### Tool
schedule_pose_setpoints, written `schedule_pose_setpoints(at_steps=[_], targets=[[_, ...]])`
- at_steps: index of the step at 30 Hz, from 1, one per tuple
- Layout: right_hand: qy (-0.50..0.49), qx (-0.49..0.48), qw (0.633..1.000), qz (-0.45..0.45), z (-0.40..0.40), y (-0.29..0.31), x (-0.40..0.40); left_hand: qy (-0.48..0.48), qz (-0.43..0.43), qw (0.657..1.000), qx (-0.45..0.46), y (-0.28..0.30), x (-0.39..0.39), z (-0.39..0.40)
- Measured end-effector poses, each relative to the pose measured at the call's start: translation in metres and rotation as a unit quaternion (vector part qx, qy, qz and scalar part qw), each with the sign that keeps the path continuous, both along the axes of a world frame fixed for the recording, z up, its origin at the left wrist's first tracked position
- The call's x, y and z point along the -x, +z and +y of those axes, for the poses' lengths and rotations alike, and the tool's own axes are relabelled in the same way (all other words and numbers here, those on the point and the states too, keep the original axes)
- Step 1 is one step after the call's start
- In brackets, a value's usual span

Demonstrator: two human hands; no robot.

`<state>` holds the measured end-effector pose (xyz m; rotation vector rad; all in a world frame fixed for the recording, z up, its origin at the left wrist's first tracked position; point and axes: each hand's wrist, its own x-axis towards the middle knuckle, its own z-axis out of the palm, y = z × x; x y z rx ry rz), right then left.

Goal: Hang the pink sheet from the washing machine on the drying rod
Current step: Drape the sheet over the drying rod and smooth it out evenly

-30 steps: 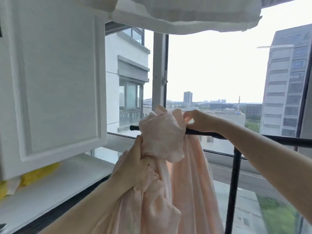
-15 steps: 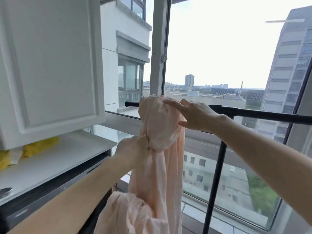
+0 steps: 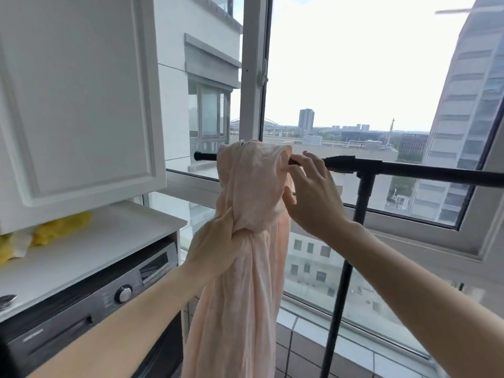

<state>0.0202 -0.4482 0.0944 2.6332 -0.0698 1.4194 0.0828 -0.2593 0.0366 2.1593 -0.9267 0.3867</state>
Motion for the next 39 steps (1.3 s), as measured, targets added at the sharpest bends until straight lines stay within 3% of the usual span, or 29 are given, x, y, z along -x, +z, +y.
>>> schedule_pose_setpoints(at_steps=[3, 5, 8, 10, 13, 17, 22, 26, 30, 33, 37, 39], targets=[[-0.019, -0.102, 0.995, -0.008, 0.015, -0.013, 0.006, 0.001, -0.019, 1.0, 0.018, -0.002, -0.005, -0.004], [-0.004, -0.246, 0.968, 0.04, 0.023, -0.018, 0.005, -0.02, -0.02, 0.999, 0.02, -0.006, -0.007, -0.006], [0.084, -0.496, 0.855, 0.125, 0.034, -0.021, 0.001, -0.079, 0.042, 0.993, 0.075, -0.016, -0.011, -0.008], [0.142, -0.55, 0.81, 0.144, 0.047, -0.028, -0.004, -0.09, 0.055, 0.988, 0.116, -0.026, -0.013, -0.017], [0.132, -0.551, 0.815, 0.122, 0.065, -0.038, -0.017, -0.085, -0.072, 0.983, 0.149, -0.045, -0.02, -0.028], [0.052, -0.557, 0.824, 0.092, 0.071, -0.048, -0.039, -0.219, -0.129, 0.964, 0.082, -0.076, -0.036, -0.023], [-0.086, -0.521, 0.849, 0.028, 0.078, -0.055, -0.065, -0.361, -0.123, 0.924, 0.022, -0.088, -0.075, -0.009], [-0.112, -0.494, 0.861, -0.043, 0.076, -0.061, -0.073, -0.402, -0.111, 0.906, 0.068, -0.084, -0.112, 0.003], [-0.132, -0.475, 0.866, -0.081, 0.077, -0.068, -0.067, -0.287, -0.019, 0.933, 0.214, -0.071, -0.159, 0.002], [-0.17, -0.451, 0.872, -0.081, 0.08, -0.066, -0.058, -0.23, 0.044, 0.938, 0.255, -0.053, -0.194, -0.016], [-0.165, -0.392, 0.9, -0.09, 0.086, -0.062, -0.047, -0.315, 0.229, 0.891, 0.234, -0.028, -0.216, -0.042], [-0.156, -0.375, 0.908, -0.107, 0.088, -0.058, -0.042, -0.373, 0.261, 0.868, 0.198, -0.021, -0.214, -0.055]])
